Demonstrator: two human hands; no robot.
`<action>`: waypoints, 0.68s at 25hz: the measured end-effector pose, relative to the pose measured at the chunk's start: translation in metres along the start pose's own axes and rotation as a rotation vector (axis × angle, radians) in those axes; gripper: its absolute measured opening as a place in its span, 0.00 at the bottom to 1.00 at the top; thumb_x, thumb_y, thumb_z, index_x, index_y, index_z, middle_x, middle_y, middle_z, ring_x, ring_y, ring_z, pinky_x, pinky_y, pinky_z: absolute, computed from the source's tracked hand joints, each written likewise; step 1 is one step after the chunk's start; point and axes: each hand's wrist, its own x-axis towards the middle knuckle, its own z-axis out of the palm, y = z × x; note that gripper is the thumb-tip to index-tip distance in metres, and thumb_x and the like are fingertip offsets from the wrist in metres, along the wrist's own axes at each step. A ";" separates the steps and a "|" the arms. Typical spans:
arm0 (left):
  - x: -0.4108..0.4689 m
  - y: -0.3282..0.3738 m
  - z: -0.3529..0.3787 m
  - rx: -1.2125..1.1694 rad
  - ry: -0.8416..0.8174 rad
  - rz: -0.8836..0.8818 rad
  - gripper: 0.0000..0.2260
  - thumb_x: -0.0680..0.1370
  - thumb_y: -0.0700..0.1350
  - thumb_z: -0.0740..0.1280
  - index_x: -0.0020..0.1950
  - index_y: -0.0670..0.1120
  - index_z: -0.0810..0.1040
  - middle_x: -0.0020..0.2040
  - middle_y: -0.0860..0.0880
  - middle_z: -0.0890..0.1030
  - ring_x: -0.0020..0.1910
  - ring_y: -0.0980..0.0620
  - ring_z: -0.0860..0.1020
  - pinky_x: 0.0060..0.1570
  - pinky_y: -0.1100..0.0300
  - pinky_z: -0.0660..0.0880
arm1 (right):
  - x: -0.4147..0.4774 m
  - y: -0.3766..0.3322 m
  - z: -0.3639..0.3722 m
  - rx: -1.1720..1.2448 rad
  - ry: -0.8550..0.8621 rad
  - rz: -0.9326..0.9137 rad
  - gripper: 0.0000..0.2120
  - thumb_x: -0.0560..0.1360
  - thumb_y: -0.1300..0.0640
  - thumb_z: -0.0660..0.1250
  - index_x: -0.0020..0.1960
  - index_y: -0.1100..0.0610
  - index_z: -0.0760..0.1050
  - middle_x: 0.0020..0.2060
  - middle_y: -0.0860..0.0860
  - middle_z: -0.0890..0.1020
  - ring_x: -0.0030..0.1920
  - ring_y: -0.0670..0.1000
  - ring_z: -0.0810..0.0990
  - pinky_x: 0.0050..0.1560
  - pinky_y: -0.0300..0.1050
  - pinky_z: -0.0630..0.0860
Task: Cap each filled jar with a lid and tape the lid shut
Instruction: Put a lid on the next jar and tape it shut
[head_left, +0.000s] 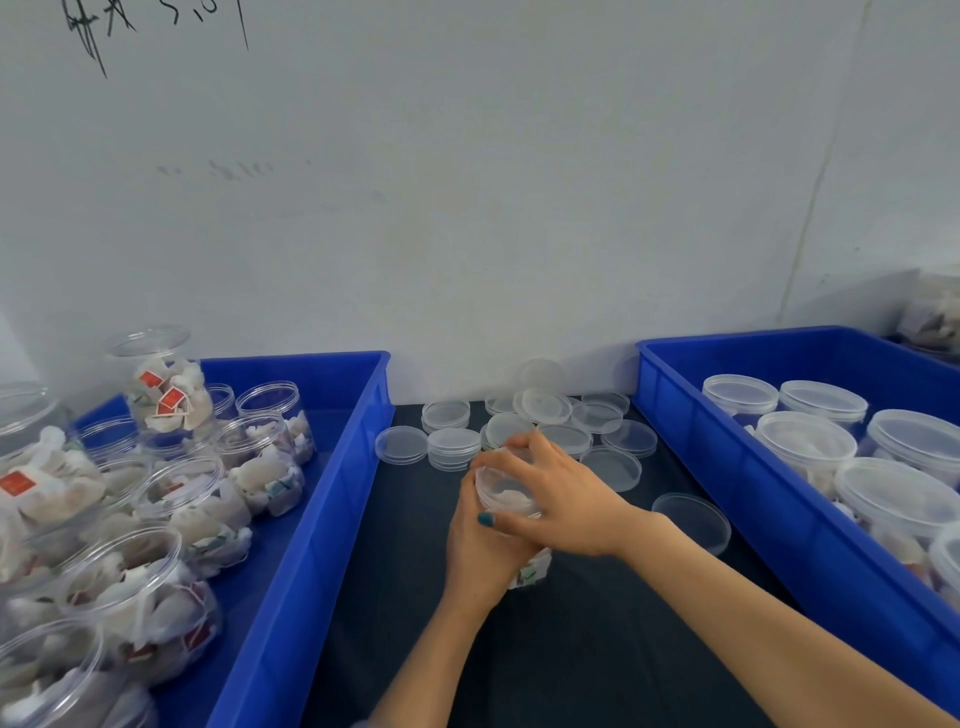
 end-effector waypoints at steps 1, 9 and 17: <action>-0.001 -0.001 0.001 -0.028 0.015 -0.013 0.34 0.59 0.62 0.73 0.62 0.60 0.65 0.54 0.64 0.76 0.53 0.70 0.76 0.43 0.76 0.73 | 0.000 0.001 0.001 -0.007 0.017 -0.010 0.26 0.76 0.33 0.59 0.73 0.35 0.61 0.70 0.48 0.64 0.70 0.51 0.65 0.65 0.45 0.67; -0.009 -0.012 -0.007 -0.155 -0.112 -0.071 0.36 0.60 0.52 0.80 0.61 0.63 0.65 0.54 0.64 0.79 0.52 0.66 0.79 0.46 0.64 0.80 | 0.002 0.000 0.008 0.042 0.114 -0.015 0.23 0.75 0.42 0.65 0.69 0.38 0.69 0.67 0.47 0.69 0.67 0.49 0.69 0.61 0.41 0.68; -0.015 -0.023 -0.011 -0.081 -0.194 -0.131 0.35 0.58 0.55 0.79 0.59 0.61 0.64 0.55 0.58 0.80 0.49 0.67 0.79 0.46 0.65 0.79 | 0.005 -0.007 0.019 0.102 0.265 0.050 0.20 0.72 0.37 0.66 0.63 0.38 0.76 0.60 0.42 0.74 0.61 0.45 0.73 0.54 0.37 0.68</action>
